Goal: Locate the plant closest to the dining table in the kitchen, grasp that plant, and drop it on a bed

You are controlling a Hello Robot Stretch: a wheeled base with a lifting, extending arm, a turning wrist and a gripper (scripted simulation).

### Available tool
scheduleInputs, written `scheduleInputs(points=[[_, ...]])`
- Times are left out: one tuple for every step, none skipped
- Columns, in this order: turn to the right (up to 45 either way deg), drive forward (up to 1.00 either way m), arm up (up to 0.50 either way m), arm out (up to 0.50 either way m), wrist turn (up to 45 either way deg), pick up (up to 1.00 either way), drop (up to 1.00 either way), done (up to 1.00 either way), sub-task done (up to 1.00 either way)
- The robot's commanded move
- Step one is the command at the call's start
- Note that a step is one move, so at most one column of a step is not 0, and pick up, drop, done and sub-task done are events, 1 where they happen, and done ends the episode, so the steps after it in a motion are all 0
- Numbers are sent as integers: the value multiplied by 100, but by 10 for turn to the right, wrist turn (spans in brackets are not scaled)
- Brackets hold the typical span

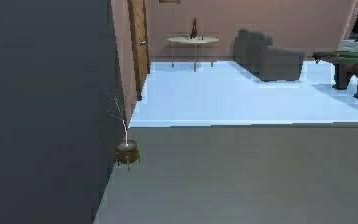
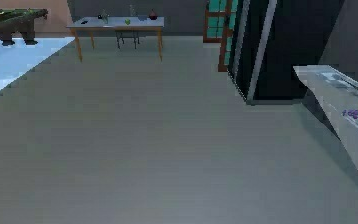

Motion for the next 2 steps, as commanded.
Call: scheduleInputs(points=[[0,85,0,0,0,0,0,0,0],[450,0,0,0,0,0,0,0,0]])
